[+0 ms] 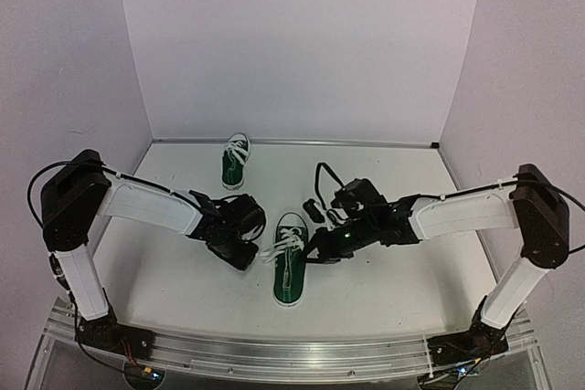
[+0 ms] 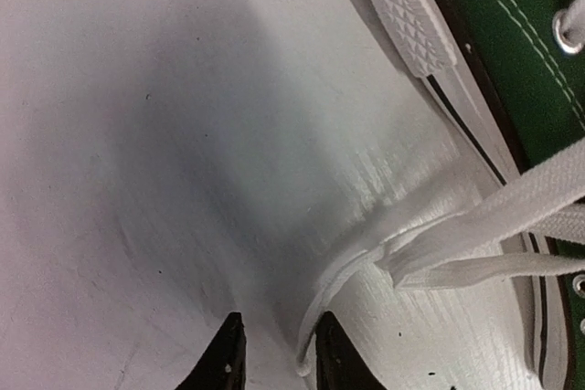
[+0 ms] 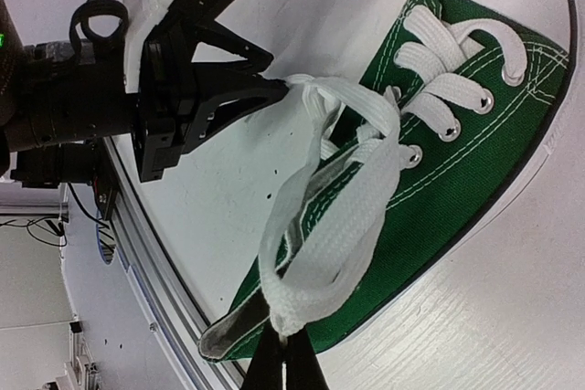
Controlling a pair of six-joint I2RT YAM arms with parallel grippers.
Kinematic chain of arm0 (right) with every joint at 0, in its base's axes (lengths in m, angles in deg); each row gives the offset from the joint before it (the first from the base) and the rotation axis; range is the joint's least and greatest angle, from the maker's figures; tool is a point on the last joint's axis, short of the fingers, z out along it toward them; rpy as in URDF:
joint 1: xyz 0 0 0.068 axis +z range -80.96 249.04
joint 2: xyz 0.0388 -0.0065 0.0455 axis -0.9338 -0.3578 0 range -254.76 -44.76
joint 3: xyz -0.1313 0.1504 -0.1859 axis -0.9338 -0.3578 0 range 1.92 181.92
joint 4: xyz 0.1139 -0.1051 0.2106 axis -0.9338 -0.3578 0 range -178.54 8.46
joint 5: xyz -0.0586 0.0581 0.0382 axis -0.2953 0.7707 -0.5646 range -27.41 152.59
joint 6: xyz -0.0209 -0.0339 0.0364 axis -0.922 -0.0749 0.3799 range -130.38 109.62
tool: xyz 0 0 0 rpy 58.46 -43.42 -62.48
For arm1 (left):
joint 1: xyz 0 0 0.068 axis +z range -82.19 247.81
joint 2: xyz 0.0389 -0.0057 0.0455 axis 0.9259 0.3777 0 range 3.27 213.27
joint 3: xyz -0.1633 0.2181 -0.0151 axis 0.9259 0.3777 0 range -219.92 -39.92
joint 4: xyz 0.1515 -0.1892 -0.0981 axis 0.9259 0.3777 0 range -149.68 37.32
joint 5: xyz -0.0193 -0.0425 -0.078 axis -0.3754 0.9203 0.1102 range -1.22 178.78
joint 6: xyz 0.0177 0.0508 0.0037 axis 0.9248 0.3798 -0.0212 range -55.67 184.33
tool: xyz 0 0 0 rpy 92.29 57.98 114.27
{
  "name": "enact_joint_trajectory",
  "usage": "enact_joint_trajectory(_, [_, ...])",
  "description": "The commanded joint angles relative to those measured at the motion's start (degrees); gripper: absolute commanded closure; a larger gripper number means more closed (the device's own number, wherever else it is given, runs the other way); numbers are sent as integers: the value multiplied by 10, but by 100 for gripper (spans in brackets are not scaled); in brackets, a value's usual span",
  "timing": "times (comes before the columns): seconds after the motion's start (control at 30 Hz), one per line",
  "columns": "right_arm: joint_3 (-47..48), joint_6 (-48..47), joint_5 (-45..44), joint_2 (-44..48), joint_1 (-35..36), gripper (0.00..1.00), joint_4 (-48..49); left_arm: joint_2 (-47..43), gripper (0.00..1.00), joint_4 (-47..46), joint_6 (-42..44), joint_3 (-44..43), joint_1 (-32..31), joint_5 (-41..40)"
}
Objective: Tie the shoes
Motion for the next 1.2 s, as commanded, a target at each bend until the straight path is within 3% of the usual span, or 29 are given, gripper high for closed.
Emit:
enact_joint_trajectory(0.0, [-16,5,-19,35,4,100,0,-2,89,-10,-6,-4,-1,4])
enact_joint_trajectory(0.07, [-29,11,-27,49,4,100,0,-16,99,-14,-27,4,2,-13])
enact_joint_trajectory(0.23, [-81,39,-63,101,4,100,0,-79,100,-11,-112,35,28,-60])
enact_joint_trajectory(0.4, [-142,78,-118,179,1,100,-23,-185,100,-32,-178,93,89,-39])
enact_joint_trajectory(0.6, [-203,128,-167,245,-3,100,-35,-283,100,3,-233,118,128,-74])
enact_joint_trajectory(0.77, [-250,193,-240,313,-7,100,-79,-298,100,40,-273,116,140,-79])
enact_joint_trajectory(1.03, [-331,321,-368,513,-13,100,-195,-307,100,40,-293,133,147,-79])
enact_joint_trajectory(1.17, [-344,366,-401,558,-13,100,-253,-288,100,39,-297,135,151,-72])
